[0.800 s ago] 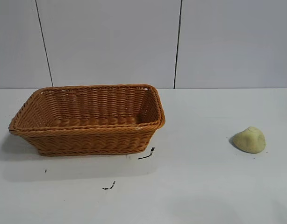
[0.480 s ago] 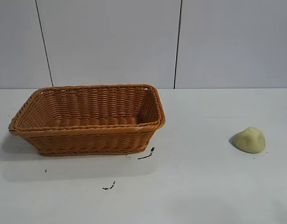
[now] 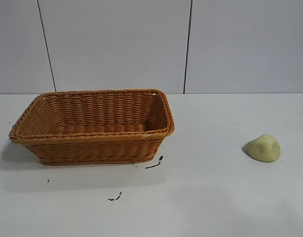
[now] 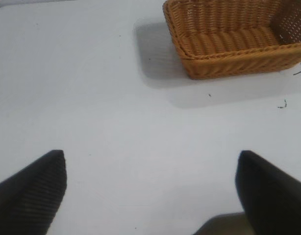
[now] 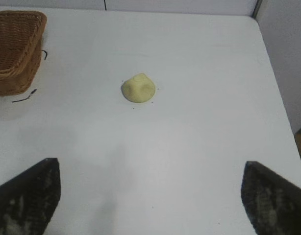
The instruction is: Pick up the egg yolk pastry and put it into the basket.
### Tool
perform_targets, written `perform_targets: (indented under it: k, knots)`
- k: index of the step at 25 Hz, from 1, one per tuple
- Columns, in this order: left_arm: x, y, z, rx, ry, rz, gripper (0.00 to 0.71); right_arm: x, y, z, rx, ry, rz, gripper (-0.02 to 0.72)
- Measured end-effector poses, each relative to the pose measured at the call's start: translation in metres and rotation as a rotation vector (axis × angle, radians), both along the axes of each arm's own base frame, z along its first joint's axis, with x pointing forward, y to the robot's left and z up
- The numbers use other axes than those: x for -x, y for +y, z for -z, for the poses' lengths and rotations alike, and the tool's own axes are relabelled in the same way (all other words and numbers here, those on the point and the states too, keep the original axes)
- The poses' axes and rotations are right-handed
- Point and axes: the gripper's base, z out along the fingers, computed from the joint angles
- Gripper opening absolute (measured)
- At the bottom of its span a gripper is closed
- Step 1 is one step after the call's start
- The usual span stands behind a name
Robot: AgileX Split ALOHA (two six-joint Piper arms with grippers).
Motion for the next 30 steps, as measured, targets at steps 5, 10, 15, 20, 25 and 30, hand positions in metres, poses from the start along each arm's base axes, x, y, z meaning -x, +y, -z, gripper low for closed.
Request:
perform_targets:
  k: [5, 10, 15, 20, 25, 30]
  knots:
    - [0.0, 0.0, 0.0, 0.0, 0.0, 0.0, 0.696, -0.061, 0.001, -0.016, 0.003, 0.18, 0.0, 0.693]
    - [0.0, 0.0, 0.0, 0.0, 0.0, 0.0, 0.696, -0.135, 0.001, -0.016, 0.006, 0.342, 0.0, 0.693]
    - [0.0, 0.0, 0.0, 0.0, 0.0, 0.0, 0.696, -0.208, 0.002, 0.007, 0.008, 0.494, 0.0, 0.693]
    - [0.0, 0.0, 0.0, 0.0, 0.0, 0.0, 0.696, -0.272, 0.003, 0.032, 0.012, 0.574, -0.009, 0.693]
    - [0.0, 0.0, 0.0, 0.0, 0.0, 0.0, 0.696, -0.318, 0.005, 0.068, 0.013, 0.616, -0.029, 0.693]
    - [0.0, 0.0, 0.0, 0.0, 0.0, 0.0, 0.696, -0.337, 0.007, 0.109, 0.0, 0.68, -0.048, 0.693]
